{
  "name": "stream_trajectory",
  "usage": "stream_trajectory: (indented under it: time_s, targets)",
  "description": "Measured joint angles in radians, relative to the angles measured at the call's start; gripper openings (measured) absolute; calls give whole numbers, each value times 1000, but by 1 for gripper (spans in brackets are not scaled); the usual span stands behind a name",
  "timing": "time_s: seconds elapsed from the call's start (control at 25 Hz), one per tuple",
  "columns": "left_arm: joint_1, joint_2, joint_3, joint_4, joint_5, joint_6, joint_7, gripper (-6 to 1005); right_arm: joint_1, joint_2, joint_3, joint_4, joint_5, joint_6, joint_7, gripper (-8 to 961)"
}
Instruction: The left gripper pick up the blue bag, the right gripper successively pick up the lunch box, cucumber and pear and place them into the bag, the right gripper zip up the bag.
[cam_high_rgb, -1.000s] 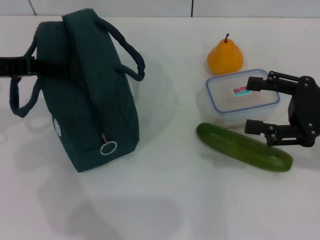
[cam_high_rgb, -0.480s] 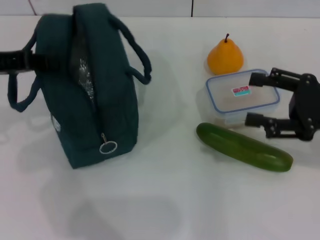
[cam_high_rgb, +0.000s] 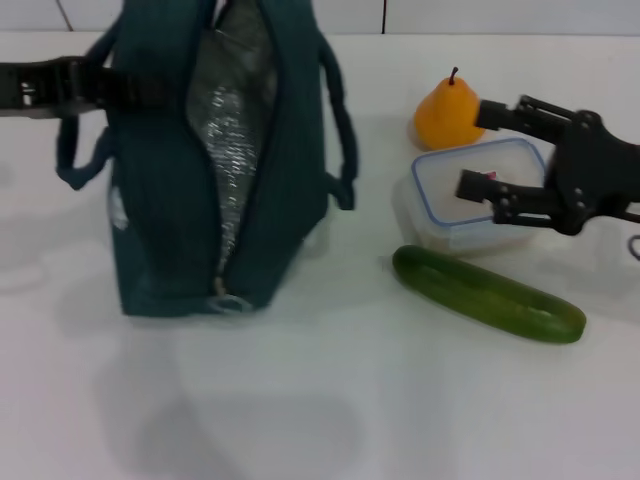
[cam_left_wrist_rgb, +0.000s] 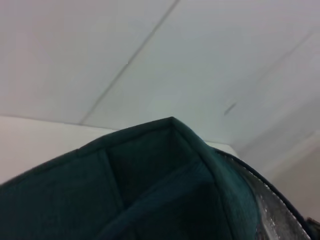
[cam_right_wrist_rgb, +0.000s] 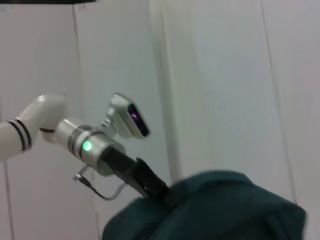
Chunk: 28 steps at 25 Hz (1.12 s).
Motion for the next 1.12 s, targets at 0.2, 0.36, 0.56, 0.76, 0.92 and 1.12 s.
stream_trajectory:
  time_s: [0.2,0.36,0.56,0.76,0.92,1.12]
  targets:
    - [10,-12,77,18,-15,3,-30,67,26,1,-109,15,95,-9,-28,841]
    - [13,-16,116,19,-12,-1,-43,67,29,1,-228,14,229,-15,-47,840]
    - [13,-16,121,16,-12,-11,-44,67,43,3,-344,13,322,-10,-78,840]
    - [15,-18,168,10,-12,-41,-44,67,63,4,-426,13,353,40,-81,840]
    - [15,-18,194,10,-18,-50,-44,67,70,4,-479,15,358,140,-79,840]
    - [12,-18,205,16,-21,-50,-45,66,69,4,-514,23,395,259,-44,840]
